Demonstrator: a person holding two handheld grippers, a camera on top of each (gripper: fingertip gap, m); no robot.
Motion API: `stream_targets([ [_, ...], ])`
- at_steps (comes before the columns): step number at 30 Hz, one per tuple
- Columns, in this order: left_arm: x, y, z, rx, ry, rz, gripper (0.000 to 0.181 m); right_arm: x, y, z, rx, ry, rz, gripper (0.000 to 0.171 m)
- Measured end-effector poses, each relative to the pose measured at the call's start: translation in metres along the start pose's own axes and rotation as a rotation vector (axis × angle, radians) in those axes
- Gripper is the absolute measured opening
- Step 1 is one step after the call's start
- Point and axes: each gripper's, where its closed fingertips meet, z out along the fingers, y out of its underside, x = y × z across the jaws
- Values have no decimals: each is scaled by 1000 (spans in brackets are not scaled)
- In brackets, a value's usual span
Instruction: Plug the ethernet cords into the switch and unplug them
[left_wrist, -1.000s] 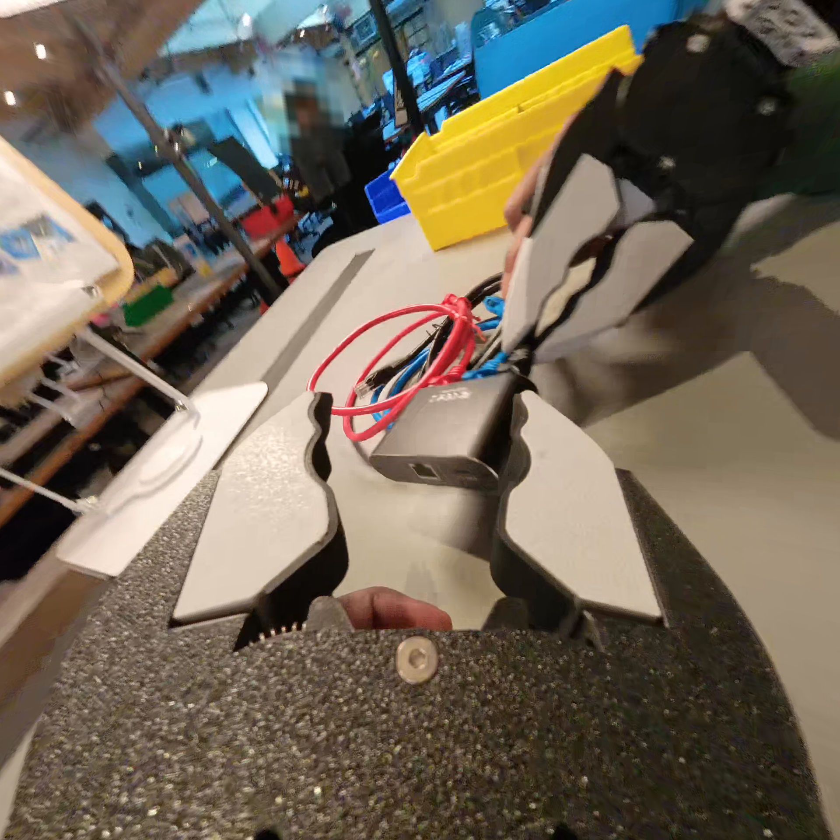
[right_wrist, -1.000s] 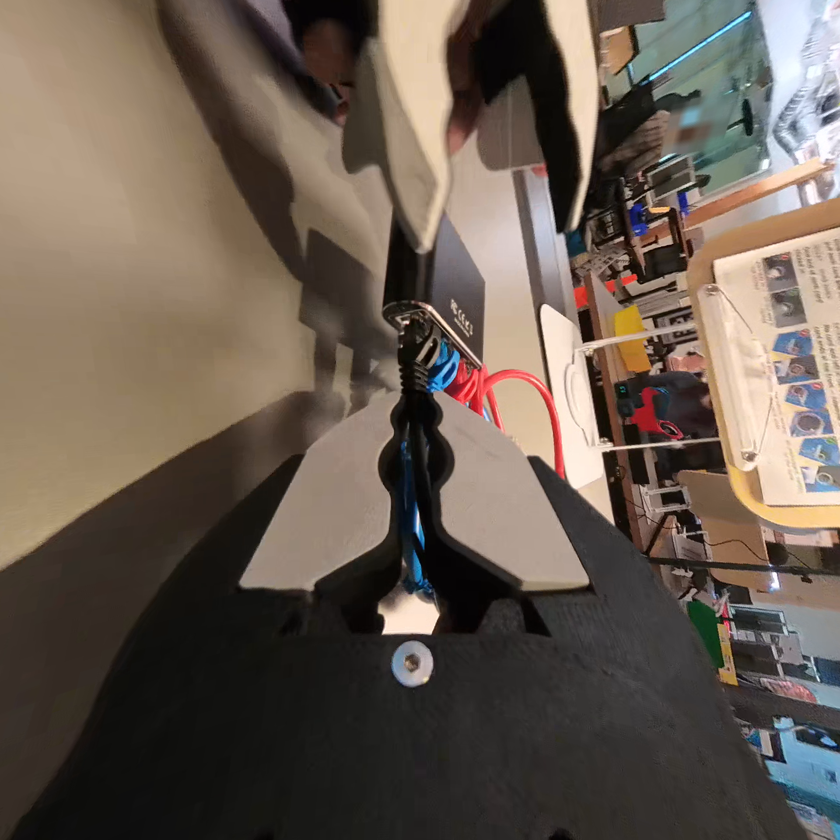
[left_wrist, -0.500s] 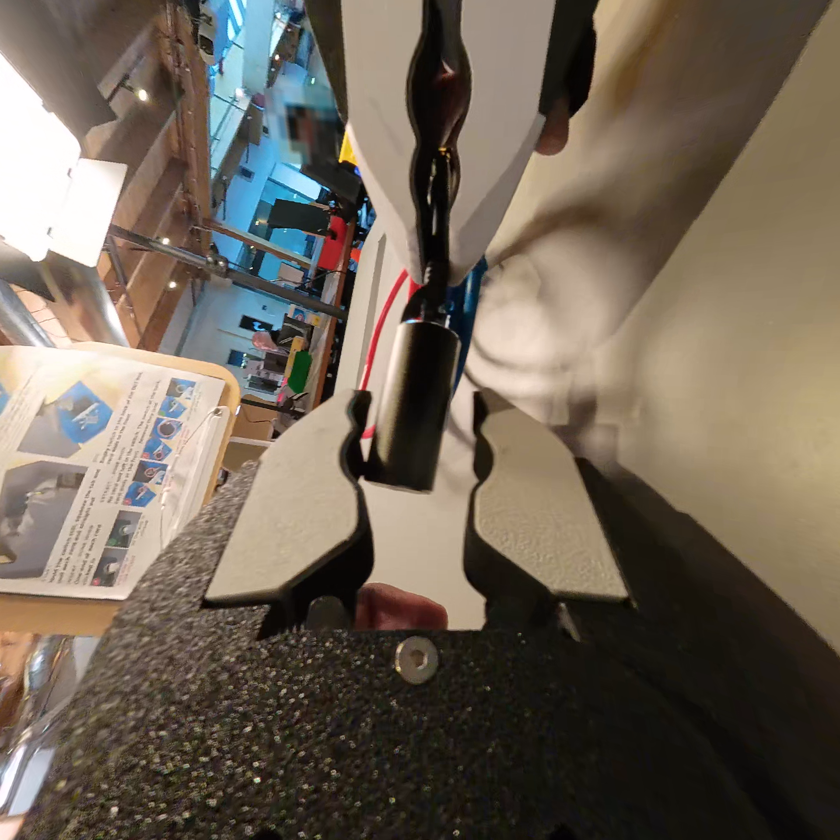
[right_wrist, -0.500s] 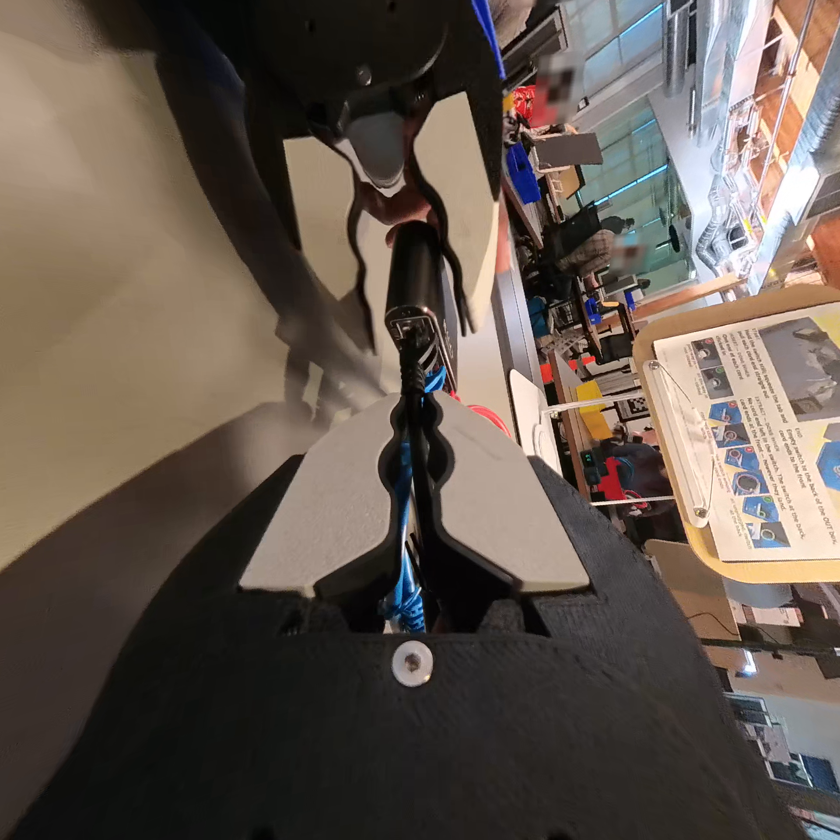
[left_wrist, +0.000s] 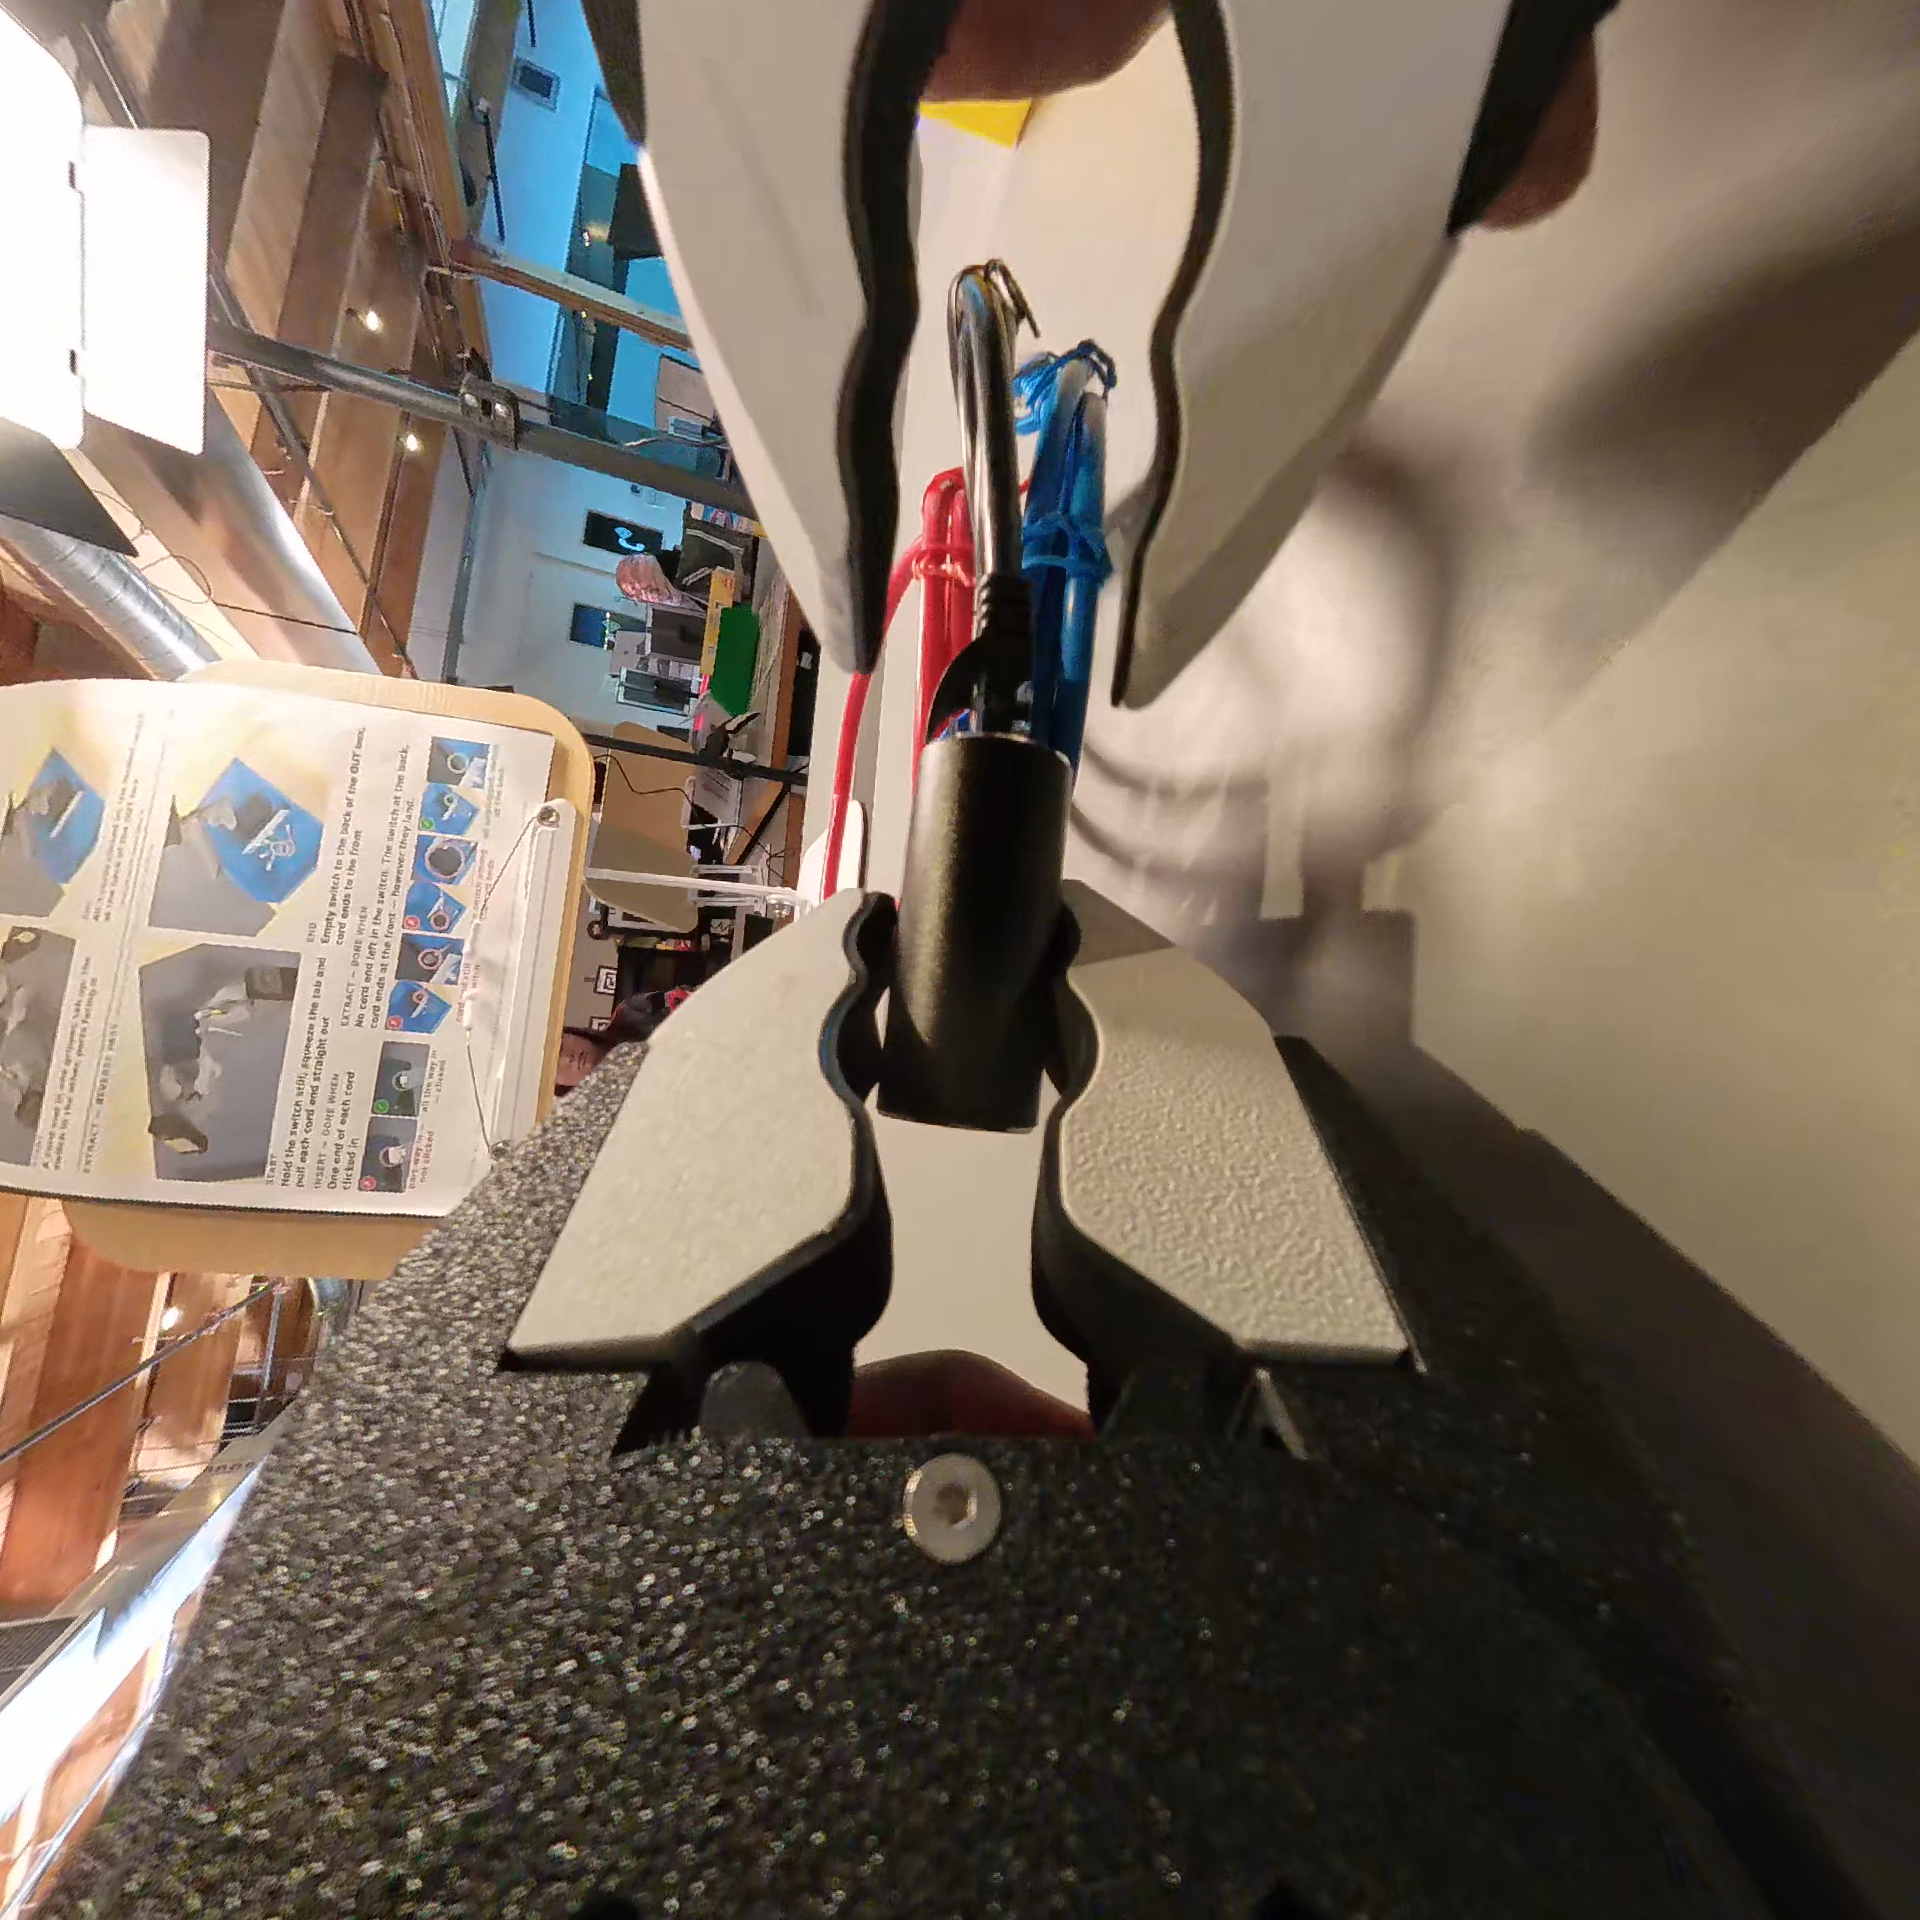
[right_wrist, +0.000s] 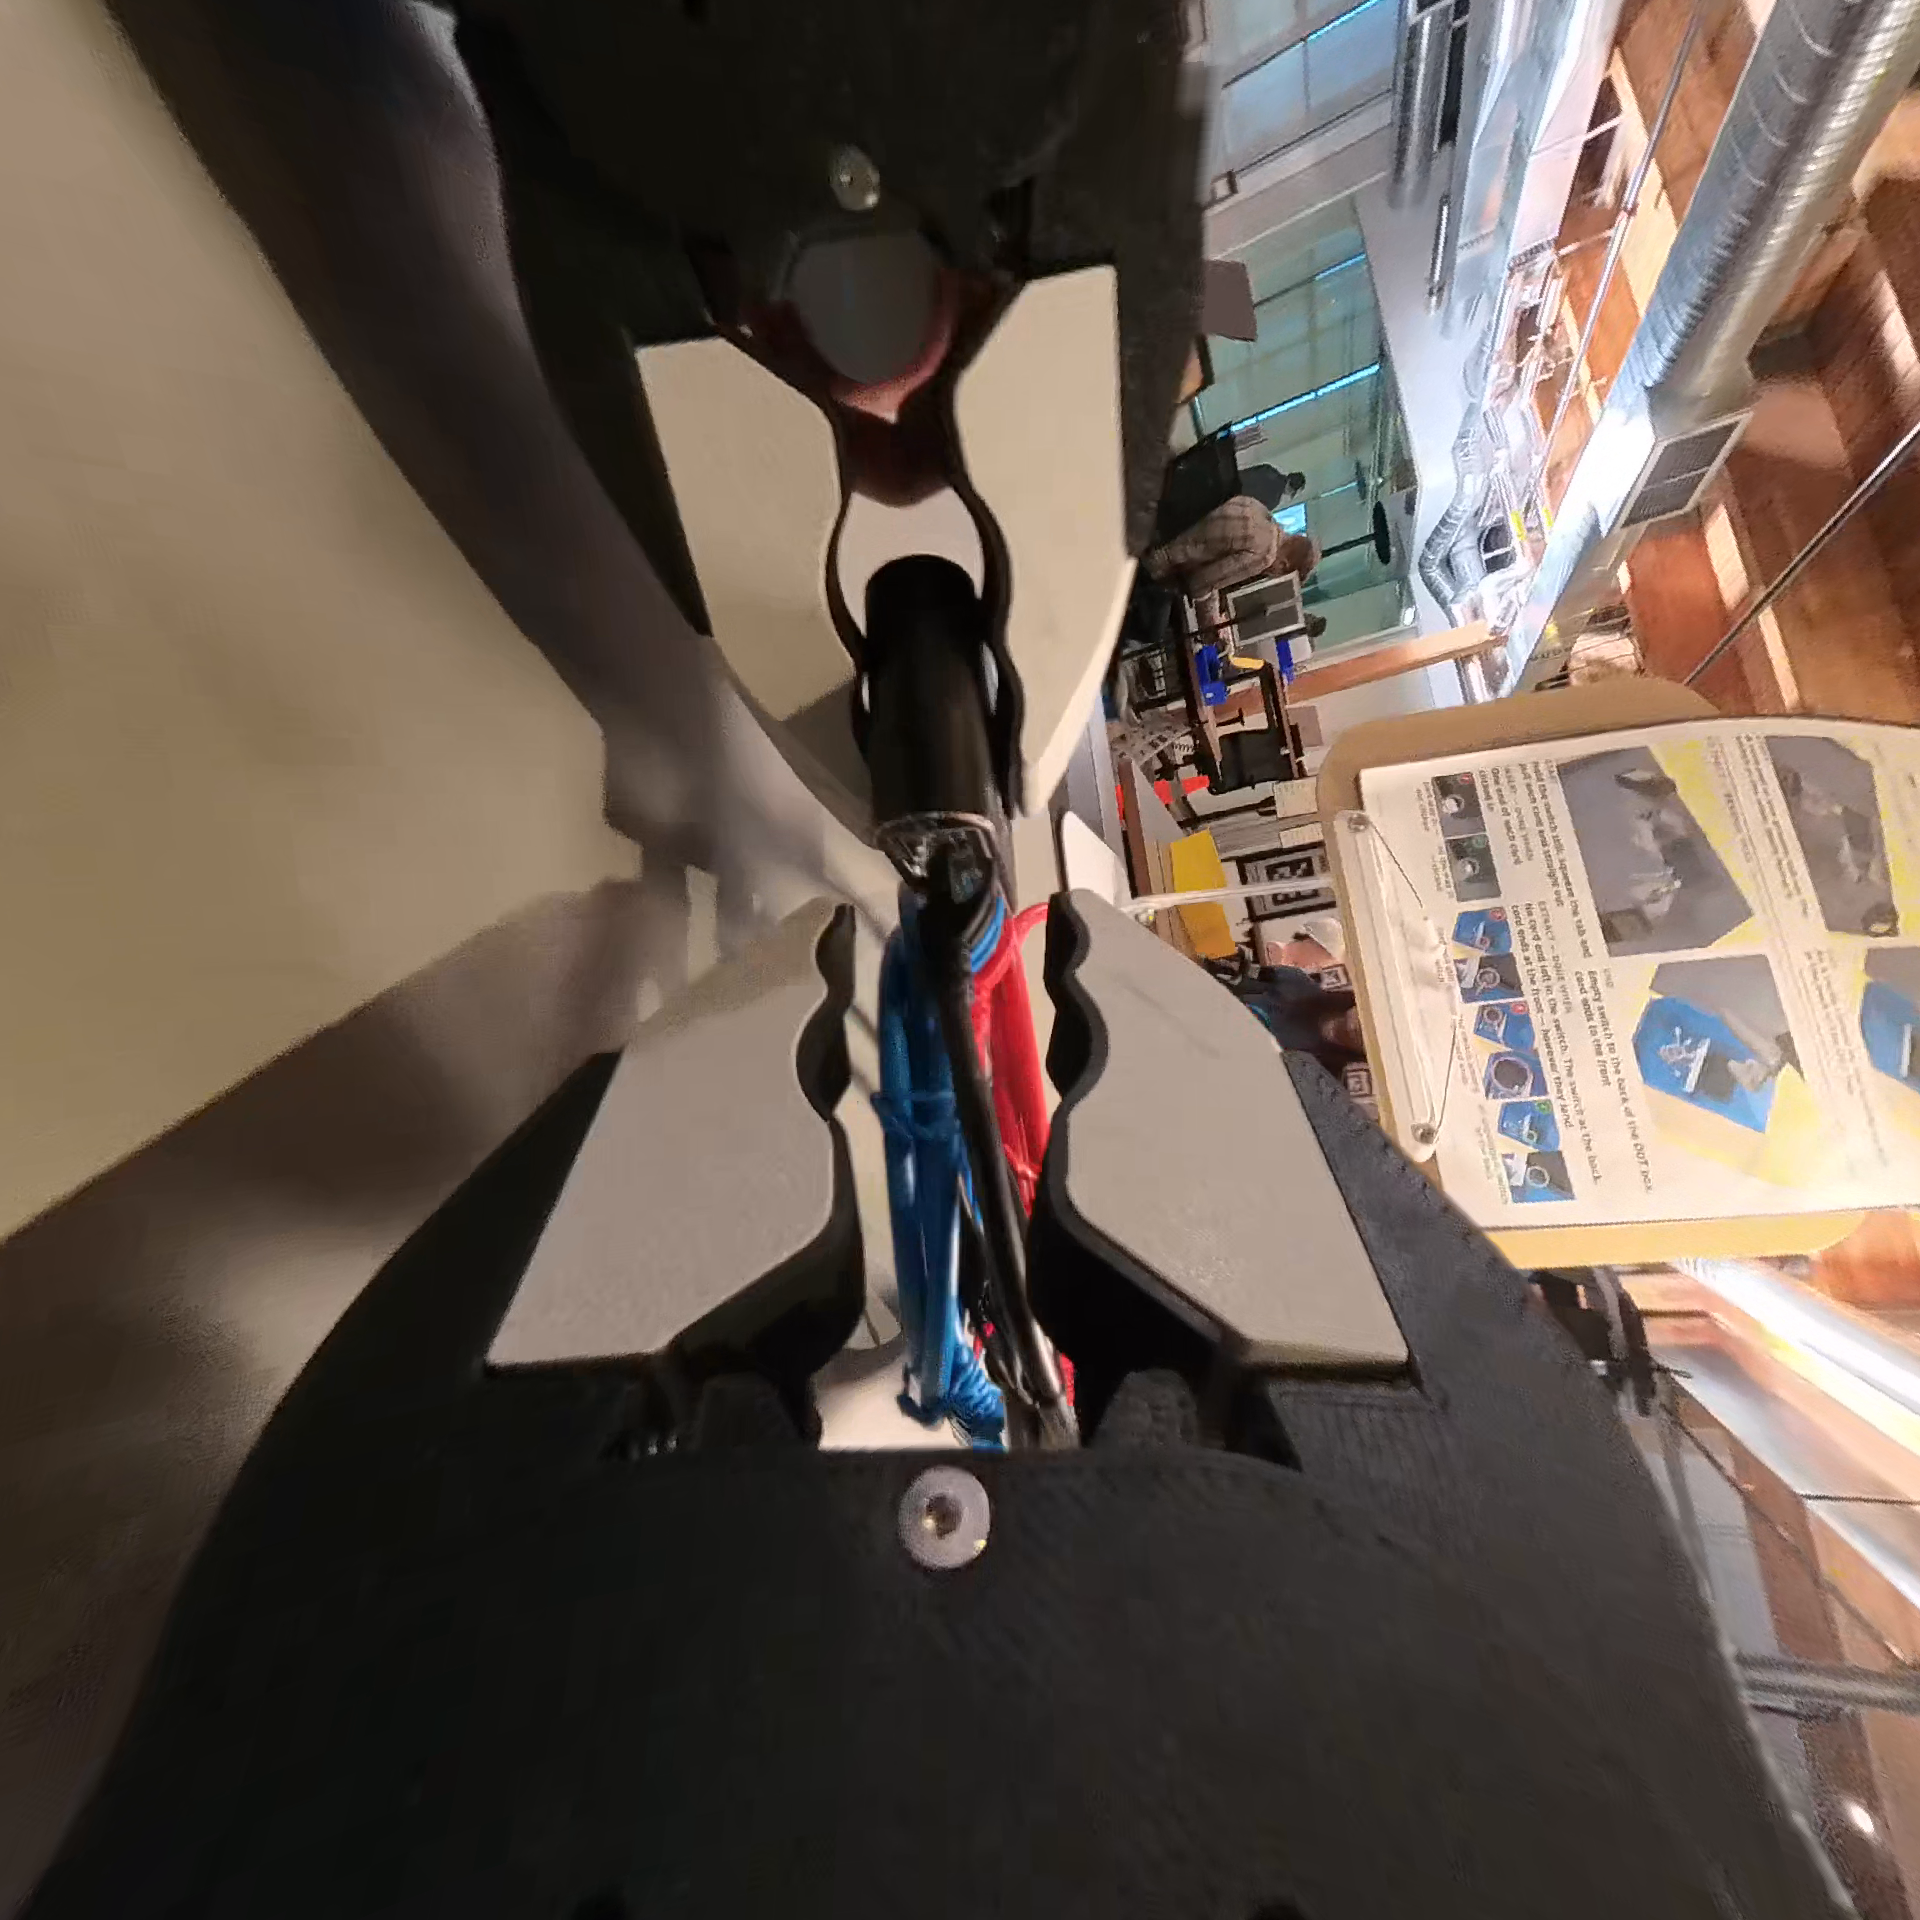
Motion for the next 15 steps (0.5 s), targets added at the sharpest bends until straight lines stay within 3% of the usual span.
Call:
stream_targets([
  [15, 5, -6, 5, 11, 25, 27, 28, -4, 9, 10, -59, 28, -60, 19],
])
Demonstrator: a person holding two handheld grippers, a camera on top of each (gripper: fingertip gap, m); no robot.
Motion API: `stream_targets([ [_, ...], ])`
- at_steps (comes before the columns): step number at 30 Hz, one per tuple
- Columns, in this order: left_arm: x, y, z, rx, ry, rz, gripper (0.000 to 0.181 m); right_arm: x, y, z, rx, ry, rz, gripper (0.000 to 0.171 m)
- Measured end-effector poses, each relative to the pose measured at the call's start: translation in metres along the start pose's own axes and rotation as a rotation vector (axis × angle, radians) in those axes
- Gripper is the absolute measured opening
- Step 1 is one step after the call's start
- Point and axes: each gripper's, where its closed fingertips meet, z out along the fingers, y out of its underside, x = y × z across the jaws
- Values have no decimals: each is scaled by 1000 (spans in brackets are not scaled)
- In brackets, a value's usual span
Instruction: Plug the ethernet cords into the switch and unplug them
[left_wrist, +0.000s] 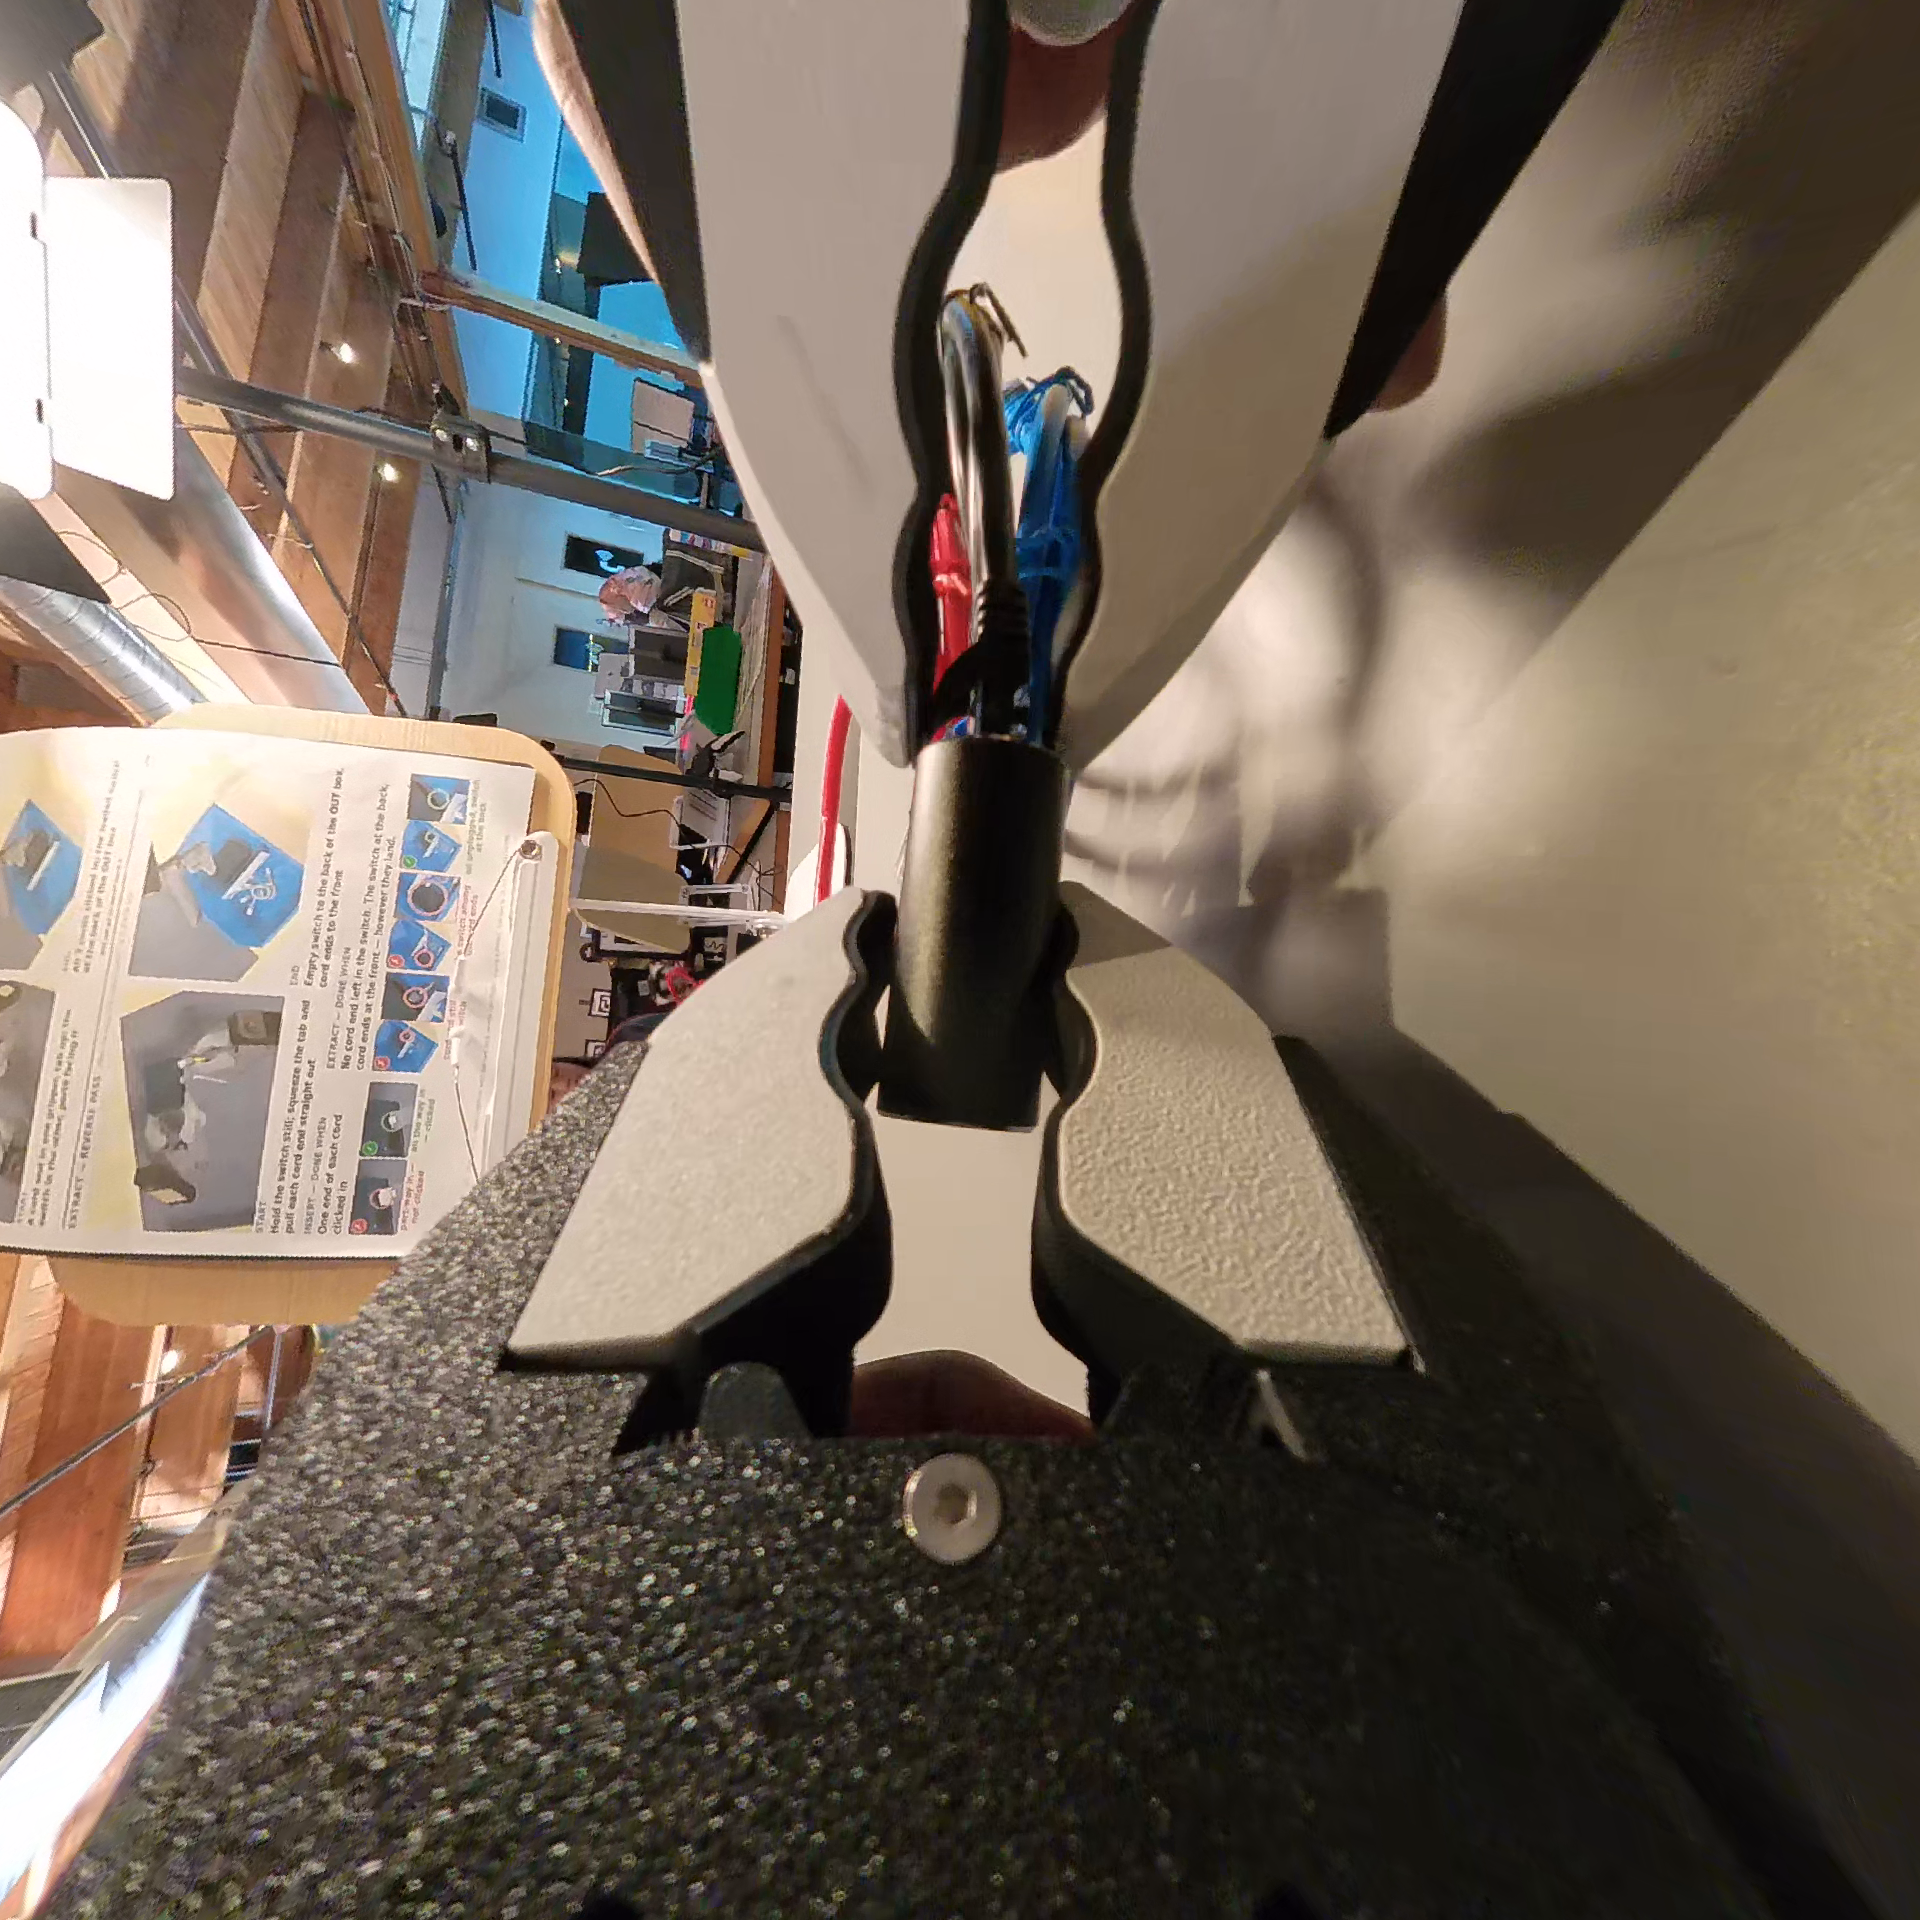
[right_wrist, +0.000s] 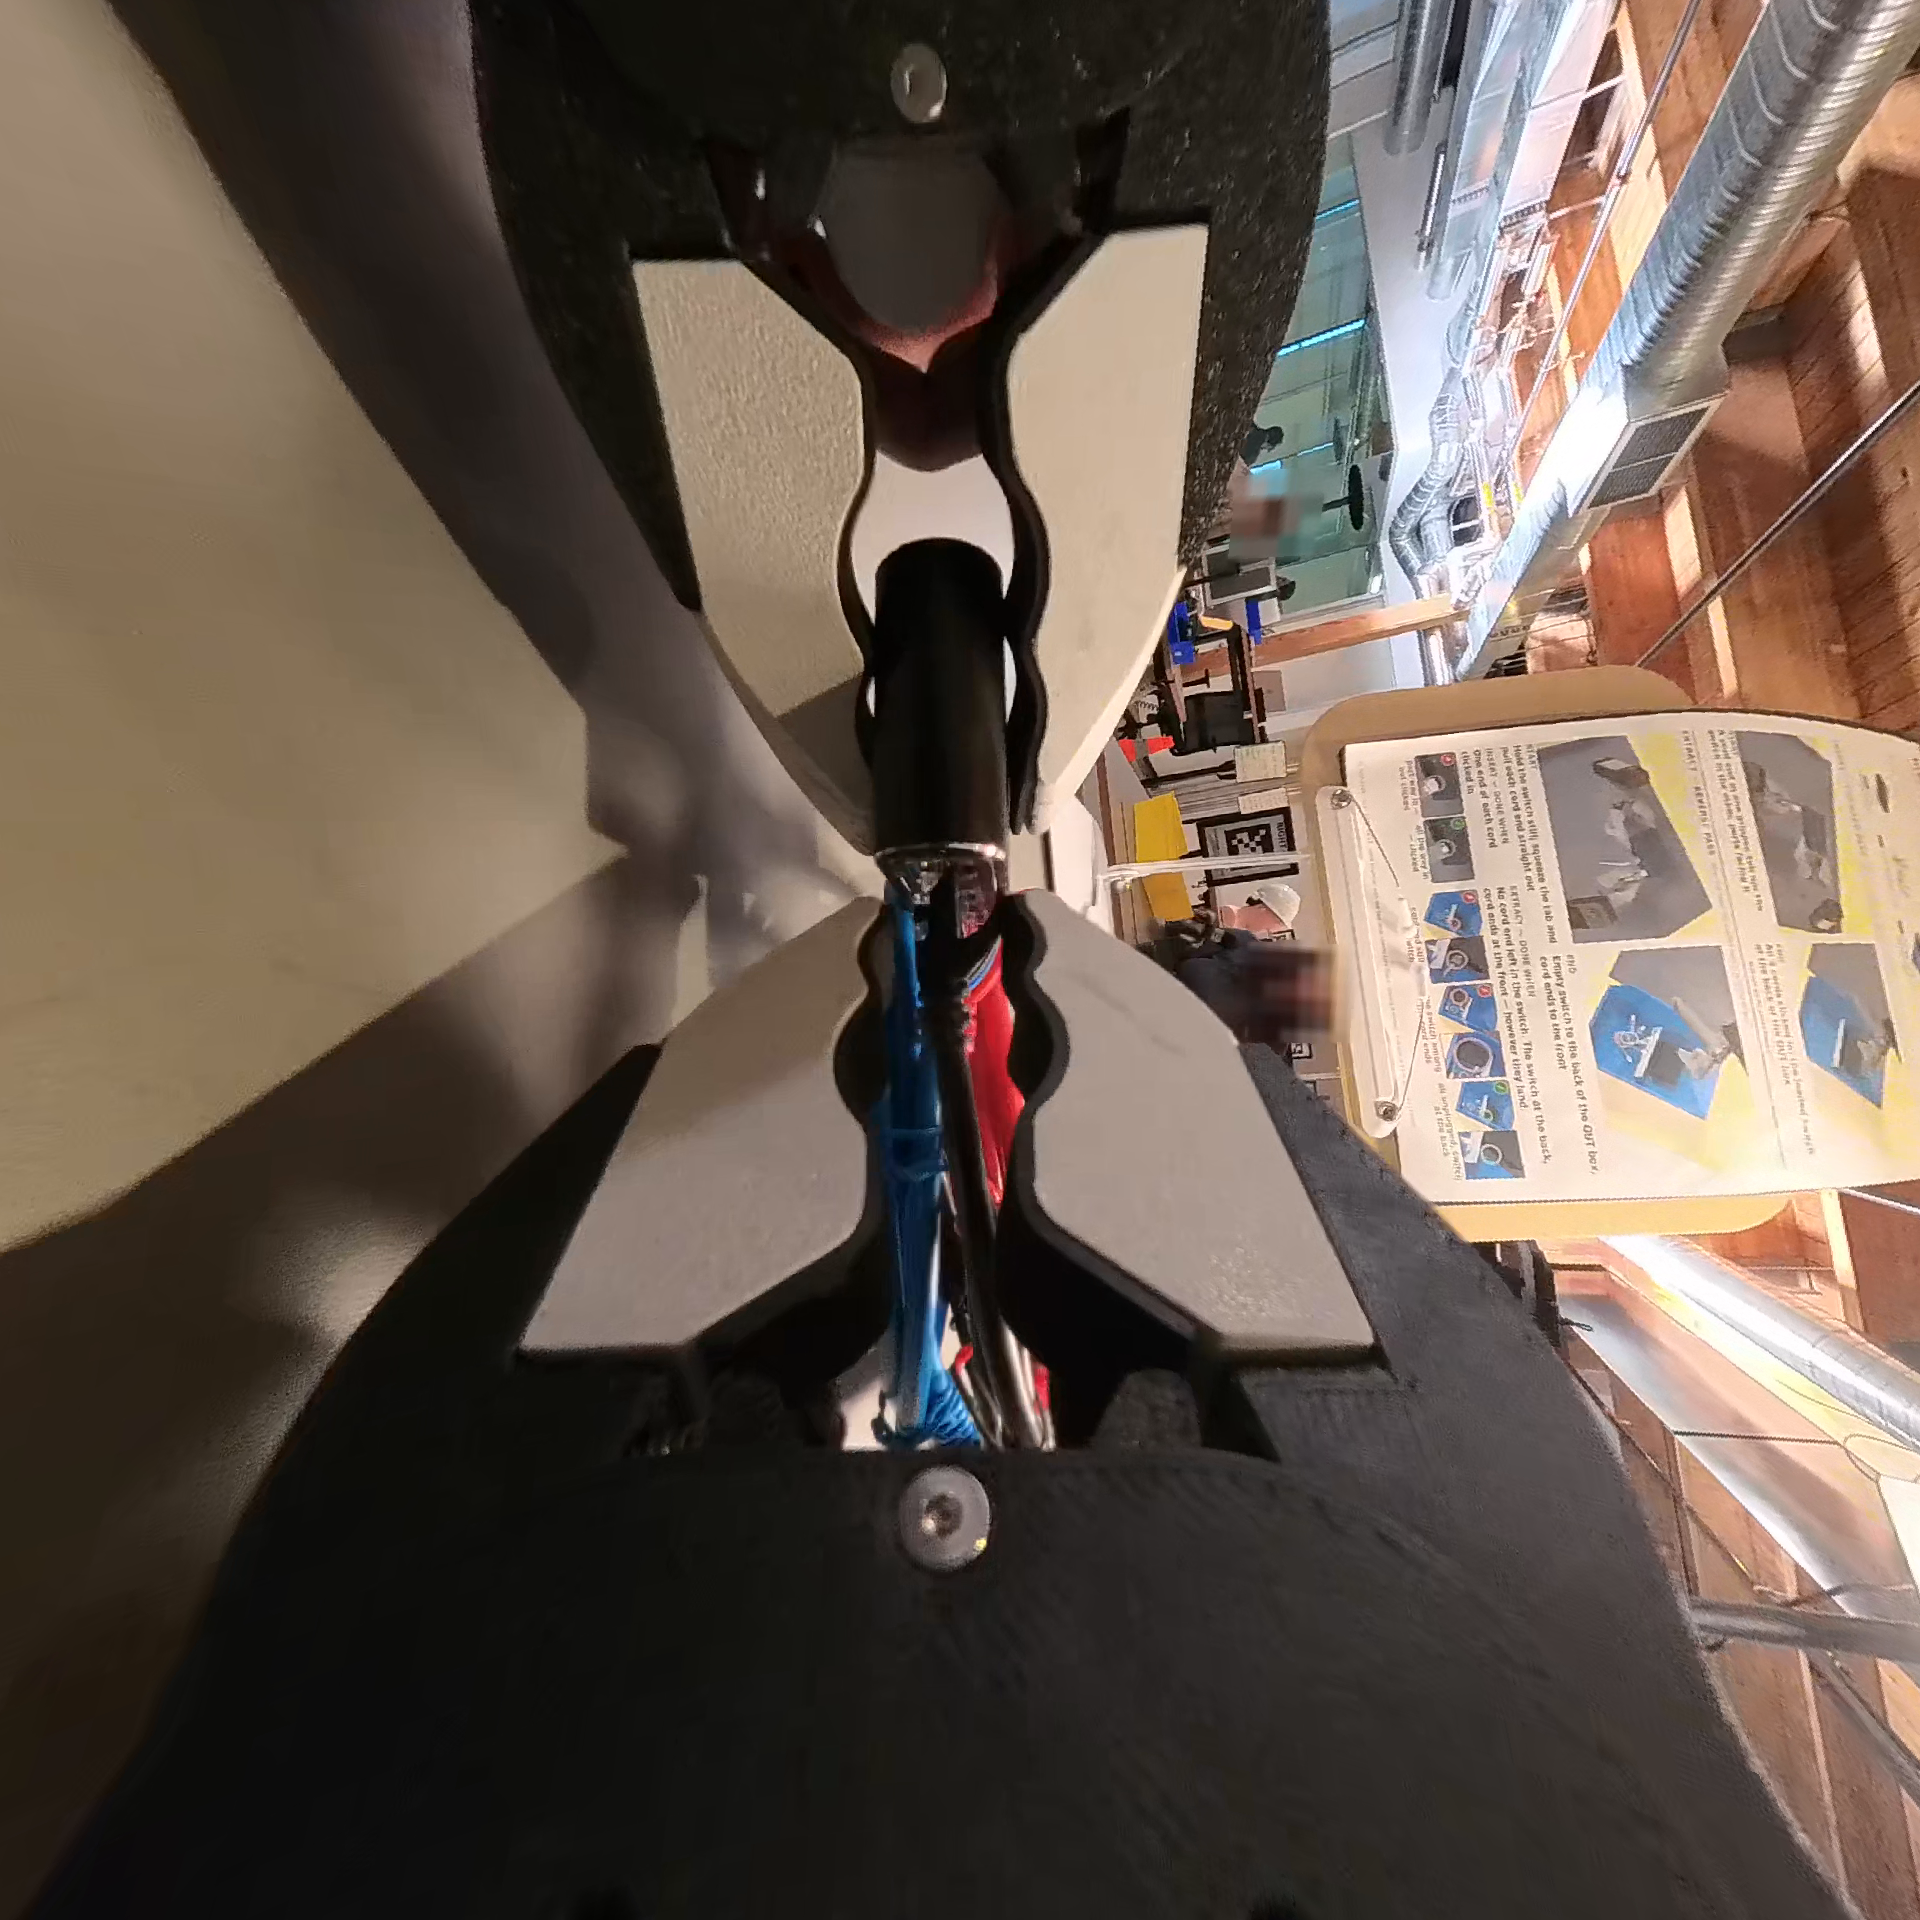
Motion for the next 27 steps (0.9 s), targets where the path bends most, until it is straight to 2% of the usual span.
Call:
stream_targets([
  [9, 1, -14, -5, 114, -25, 17, 29, 0, -3, -5, 32, -34, 3, 15],
  [12, 10, -22, -4, 146, 17, 23, 27, -6, -4, -7, 41, -58, -42, 14],
  [21, 23, -18, 3, 87, 74, 47, 27, -22, 4, -3, -4, -50, -235, 19],
  [27, 18, -17, 3, 70, 54, 27, 27, -15, 5, -2, -37, 7, -196, 16],
])
